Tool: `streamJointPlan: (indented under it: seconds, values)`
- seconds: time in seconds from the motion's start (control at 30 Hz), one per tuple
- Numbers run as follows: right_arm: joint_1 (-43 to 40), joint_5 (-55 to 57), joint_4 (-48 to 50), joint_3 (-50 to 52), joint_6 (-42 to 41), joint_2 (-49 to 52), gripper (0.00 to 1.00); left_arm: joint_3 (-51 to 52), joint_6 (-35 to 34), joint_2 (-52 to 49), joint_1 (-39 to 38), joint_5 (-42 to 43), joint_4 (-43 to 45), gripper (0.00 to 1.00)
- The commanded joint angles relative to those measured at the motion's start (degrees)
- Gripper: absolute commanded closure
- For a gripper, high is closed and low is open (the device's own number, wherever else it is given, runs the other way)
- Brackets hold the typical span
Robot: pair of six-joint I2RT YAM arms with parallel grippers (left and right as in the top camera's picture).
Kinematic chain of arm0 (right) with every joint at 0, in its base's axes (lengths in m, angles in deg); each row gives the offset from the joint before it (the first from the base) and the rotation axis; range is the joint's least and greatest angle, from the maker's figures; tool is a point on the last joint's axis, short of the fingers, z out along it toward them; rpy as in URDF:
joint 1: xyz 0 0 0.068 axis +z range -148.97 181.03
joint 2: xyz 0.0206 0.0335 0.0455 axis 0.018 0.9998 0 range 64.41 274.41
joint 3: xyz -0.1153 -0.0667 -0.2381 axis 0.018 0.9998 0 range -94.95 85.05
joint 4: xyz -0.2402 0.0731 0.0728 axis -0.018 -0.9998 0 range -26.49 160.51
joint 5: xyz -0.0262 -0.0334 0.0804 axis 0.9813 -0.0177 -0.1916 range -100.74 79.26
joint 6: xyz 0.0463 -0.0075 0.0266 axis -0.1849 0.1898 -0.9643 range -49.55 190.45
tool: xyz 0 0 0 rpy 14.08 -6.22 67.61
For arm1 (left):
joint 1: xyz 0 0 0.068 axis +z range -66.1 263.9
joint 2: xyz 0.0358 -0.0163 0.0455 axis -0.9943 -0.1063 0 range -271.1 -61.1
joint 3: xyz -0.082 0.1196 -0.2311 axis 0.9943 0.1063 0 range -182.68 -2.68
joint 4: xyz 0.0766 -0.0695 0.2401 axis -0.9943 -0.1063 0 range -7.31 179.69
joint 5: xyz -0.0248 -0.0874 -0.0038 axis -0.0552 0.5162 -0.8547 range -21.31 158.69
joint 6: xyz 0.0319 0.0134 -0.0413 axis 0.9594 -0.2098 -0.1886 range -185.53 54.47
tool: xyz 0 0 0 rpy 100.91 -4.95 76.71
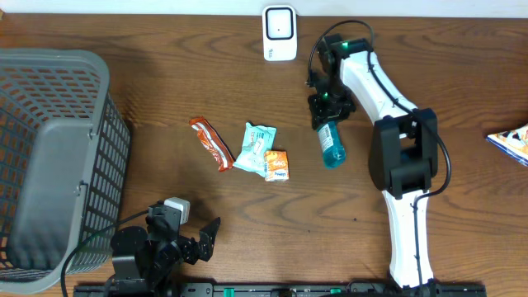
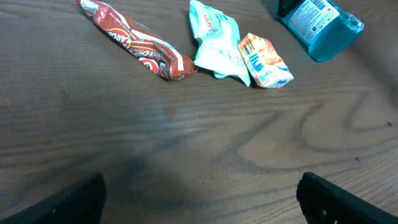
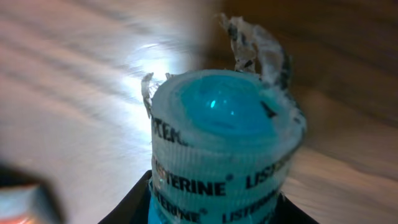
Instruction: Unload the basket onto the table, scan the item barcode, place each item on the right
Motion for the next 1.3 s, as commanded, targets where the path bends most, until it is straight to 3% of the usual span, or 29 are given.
streamJointPlan:
  seconds: [0.0,0.1,0.17,0.47,0.57,0.6,0.7,1.1,1.27]
  values:
    - [2.54,13.70,0.31,-1.57,-8.13,0.50,0.98,-0.24,-0.09,0.07,0.37,0.15,-0.24,0.02]
    - [3.93,14.86,2.62,-0.17,-9.16,0.55,0.69,-0.24,-0.09,0.07,0.37,0.15,-0.24,0.02]
    - [4.85,15.06,3.76,1.01,-9.18,0.57,0.65,-0.24,-0.09,0.07,0.37,0.13,-0.24,0.02]
    - [5.35,15.28,10.80,13.55,-11.52,0.59,0.68,-0.24,-0.09,0.07,0.37,0.13,-0.24,0.02]
    - [5.38,15.28,10.38,14.25,-11.47,0.57,0.76,-0.24,-0.09,0.07,0.37,0.13,-0.24,0.02]
    - [5.38,15.21,9.97,13.97,-11.26,0.57,0.85,-0.24,-0.09,0.07,0.37,0.13,-0.24,0.02]
    - [5.31,13.62,7.89,11.96,-9.22,0.57,0.99,-0.24,-0.09,0.07,0.37,0.15,-0.24,0.02]
    - [4.33,-17.49,-9.81,-10.69,10.75,-0.11,0.99,-0.24,-0.09,0.07,0.37,0.13,-0.24,0.02]
    - [4.35,-26.51,-11.96,-15.72,13.16,-2.08,0.99,-0.24,-0.09,0.07,0.37,0.13,-0.24,0.02]
